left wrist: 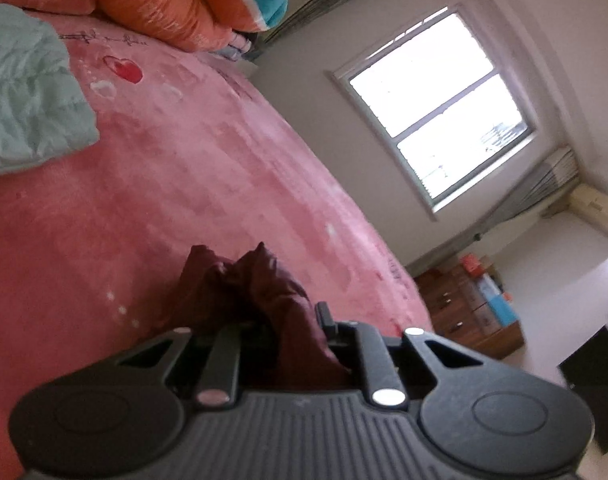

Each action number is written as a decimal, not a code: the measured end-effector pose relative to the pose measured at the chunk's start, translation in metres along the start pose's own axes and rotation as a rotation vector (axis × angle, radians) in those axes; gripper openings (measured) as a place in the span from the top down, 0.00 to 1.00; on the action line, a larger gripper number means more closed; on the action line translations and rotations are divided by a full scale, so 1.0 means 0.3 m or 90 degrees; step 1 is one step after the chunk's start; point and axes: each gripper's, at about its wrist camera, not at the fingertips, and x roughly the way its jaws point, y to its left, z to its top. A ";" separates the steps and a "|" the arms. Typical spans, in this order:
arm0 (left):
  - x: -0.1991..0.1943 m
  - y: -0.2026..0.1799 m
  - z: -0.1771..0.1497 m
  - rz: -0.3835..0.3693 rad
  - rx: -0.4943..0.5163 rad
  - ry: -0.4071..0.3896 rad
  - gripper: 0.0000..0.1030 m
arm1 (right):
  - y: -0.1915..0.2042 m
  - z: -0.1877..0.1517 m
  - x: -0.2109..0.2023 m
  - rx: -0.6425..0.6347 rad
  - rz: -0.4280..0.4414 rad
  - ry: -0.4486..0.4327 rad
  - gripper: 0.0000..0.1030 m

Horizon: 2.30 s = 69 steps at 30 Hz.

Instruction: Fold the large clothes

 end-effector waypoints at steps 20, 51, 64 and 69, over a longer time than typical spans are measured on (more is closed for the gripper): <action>0.022 -0.081 0.114 0.062 0.102 -0.067 0.14 | 0.003 0.136 0.085 -0.054 0.012 -0.048 0.04; -0.177 -0.040 -0.435 0.028 0.089 0.084 0.01 | -0.064 -0.326 -0.015 -0.173 -0.264 0.001 0.00; -0.003 0.082 -0.422 0.024 -0.056 0.049 0.01 | -0.097 -0.260 0.082 -0.280 -0.228 -0.006 0.00; 0.061 0.072 -0.418 0.021 -0.055 0.032 0.01 | -0.100 -0.266 0.060 -0.273 -0.213 -0.015 0.00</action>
